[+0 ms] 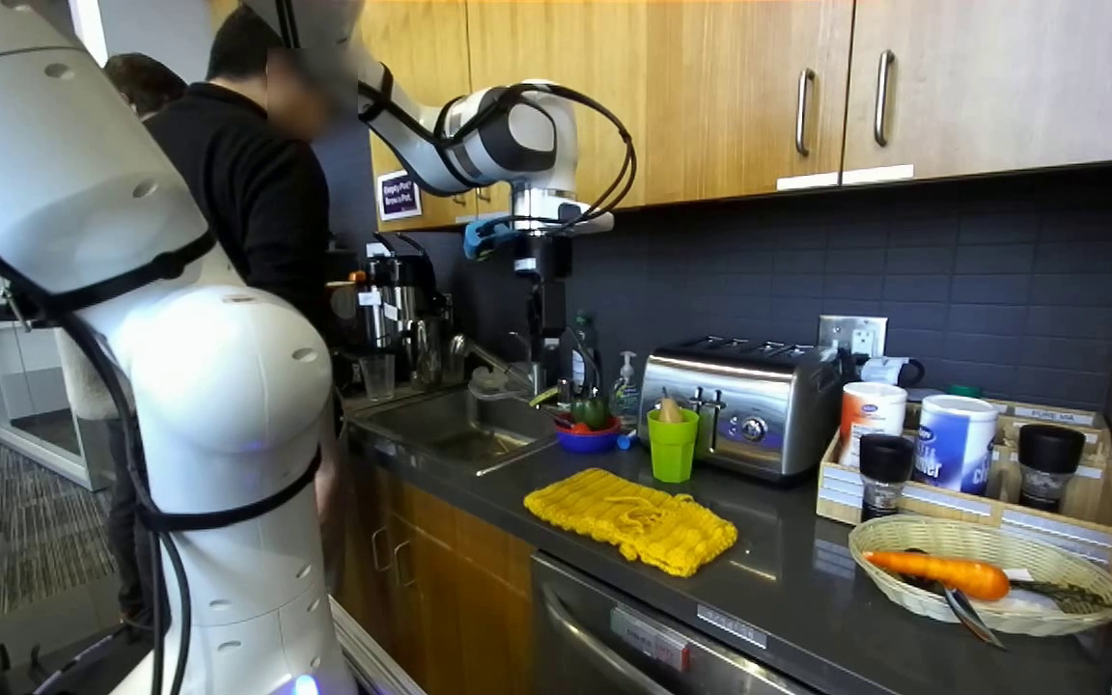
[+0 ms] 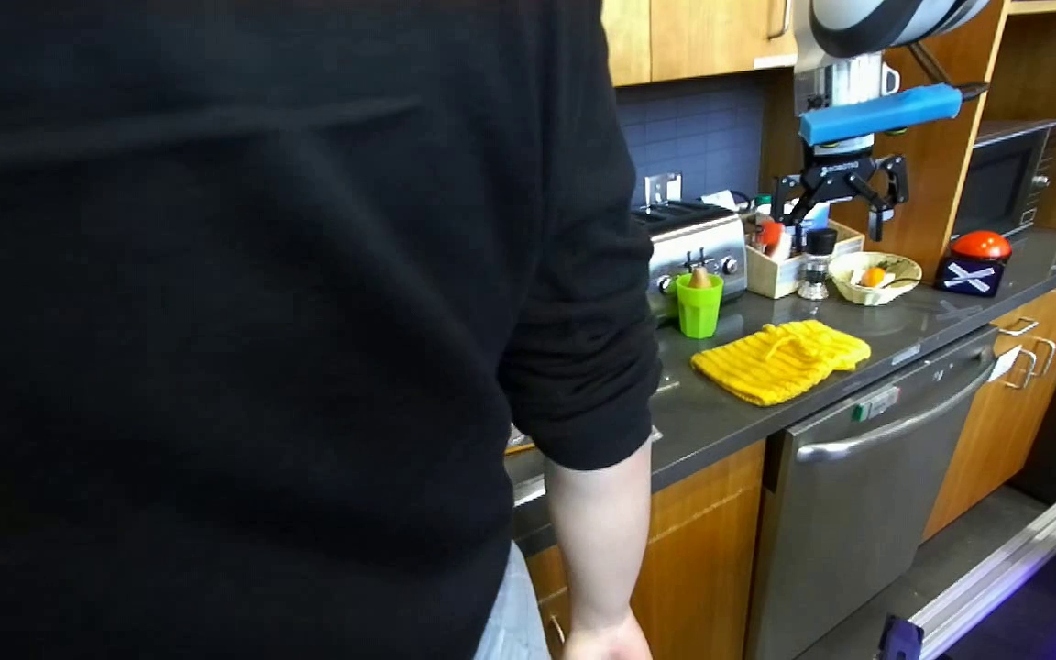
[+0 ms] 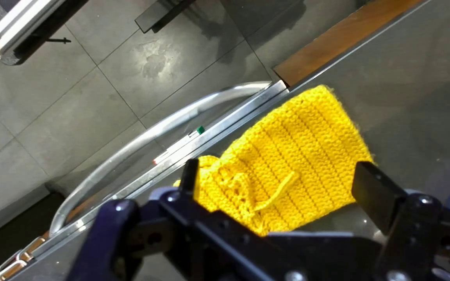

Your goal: Fold the yellow cloth in half from right to left.

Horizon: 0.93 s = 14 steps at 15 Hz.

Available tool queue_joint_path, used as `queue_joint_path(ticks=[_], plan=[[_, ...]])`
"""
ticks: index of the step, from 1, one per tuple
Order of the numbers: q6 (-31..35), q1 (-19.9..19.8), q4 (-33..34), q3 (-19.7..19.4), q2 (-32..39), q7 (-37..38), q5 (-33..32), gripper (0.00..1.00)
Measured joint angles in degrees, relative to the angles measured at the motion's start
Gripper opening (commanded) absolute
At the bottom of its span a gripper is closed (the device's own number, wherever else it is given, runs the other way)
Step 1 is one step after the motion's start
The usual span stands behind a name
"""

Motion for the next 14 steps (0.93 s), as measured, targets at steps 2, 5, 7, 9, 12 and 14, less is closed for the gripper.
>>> queue_joint_path(ticks=[2,5,7,9,12,14], plan=[[1.0,-1.5,-1.2,-1.4,-0.8,0.4,0.0,1.00],[3.5,-3.3,-2.7,-3.5,-1.3,1.3,0.4,1.00],[5.6,-4.4,-3.5,-4.7,-1.3,2.1,0.8,1.00],[7.6,-5.5,-4.1,-5.8,-1.3,2.7,0.9,1.00],[10.0,-7.0,-4.3,-7.3,-1.0,3.2,0.9,1.00],[11.2,-7.7,-4.3,-8.2,-0.5,3.2,1.3,1.00]])
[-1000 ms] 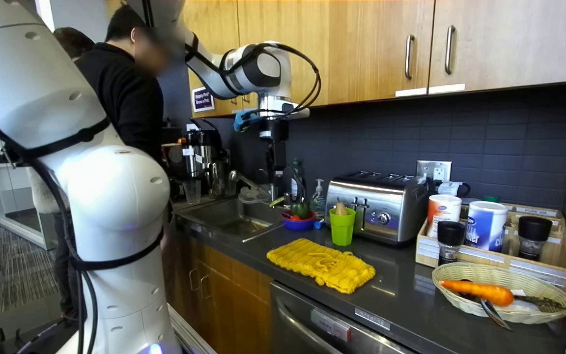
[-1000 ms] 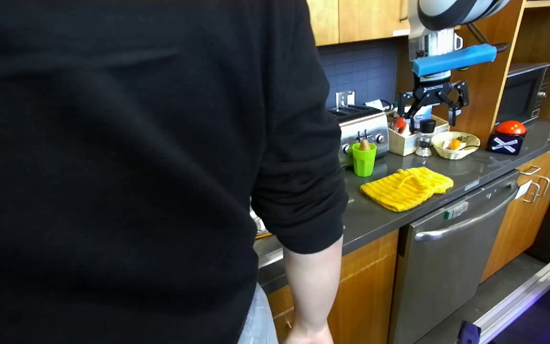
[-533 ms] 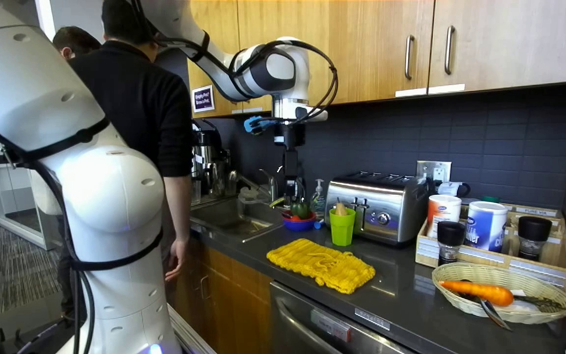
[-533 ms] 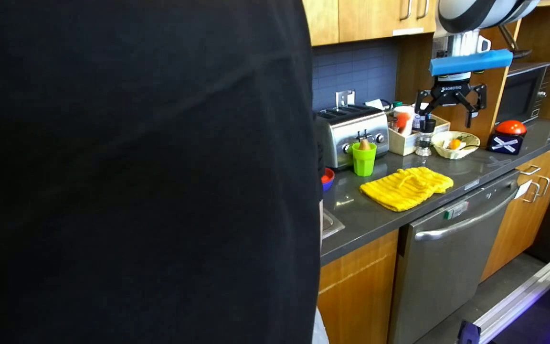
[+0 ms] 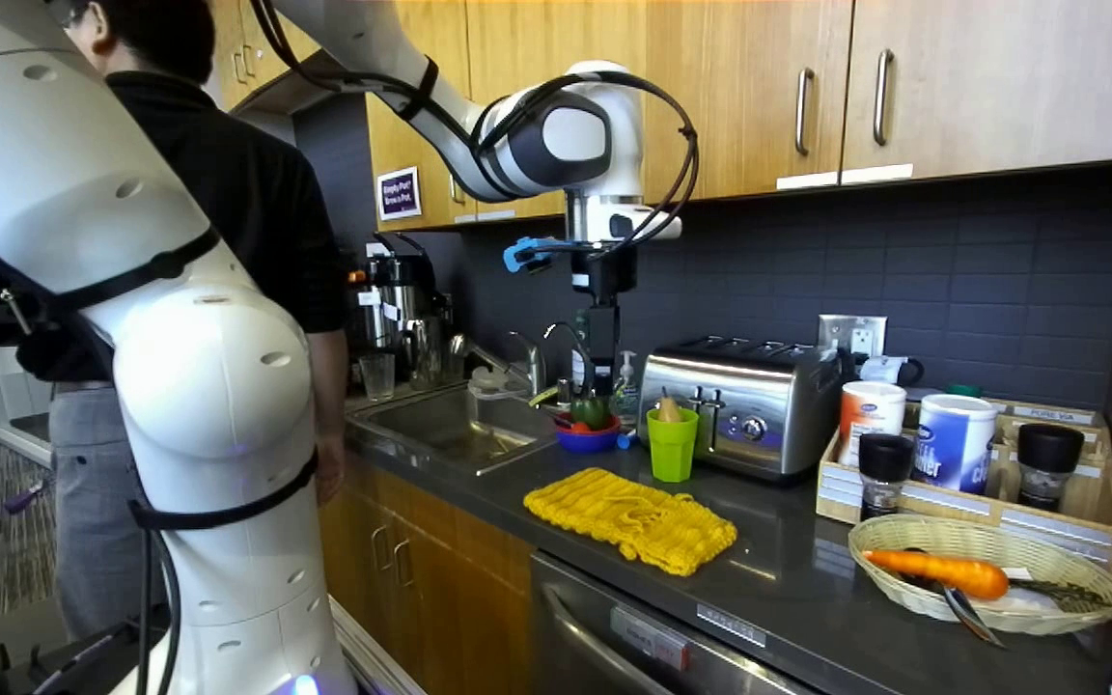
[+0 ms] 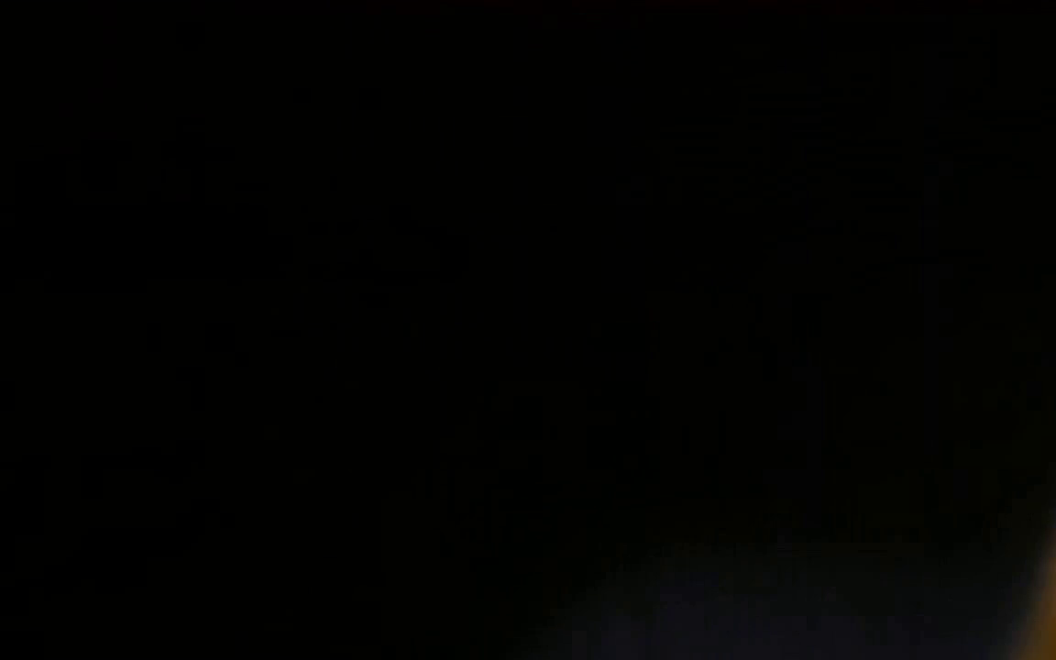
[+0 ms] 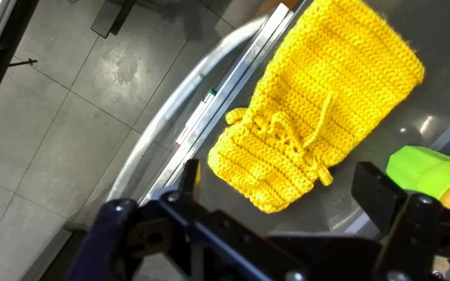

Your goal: Fold the yellow cloth in half from right to left.

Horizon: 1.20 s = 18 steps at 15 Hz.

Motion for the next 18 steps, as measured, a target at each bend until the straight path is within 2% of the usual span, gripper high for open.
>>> queue_joint_path(ticks=[3,18], plan=[[1.2,-0.5,0.0,-1.1,0.9,0.0,1.3,1.00],[1.2,-0.6,0.0,-1.2,0.9,0.0,1.8,1.00]])
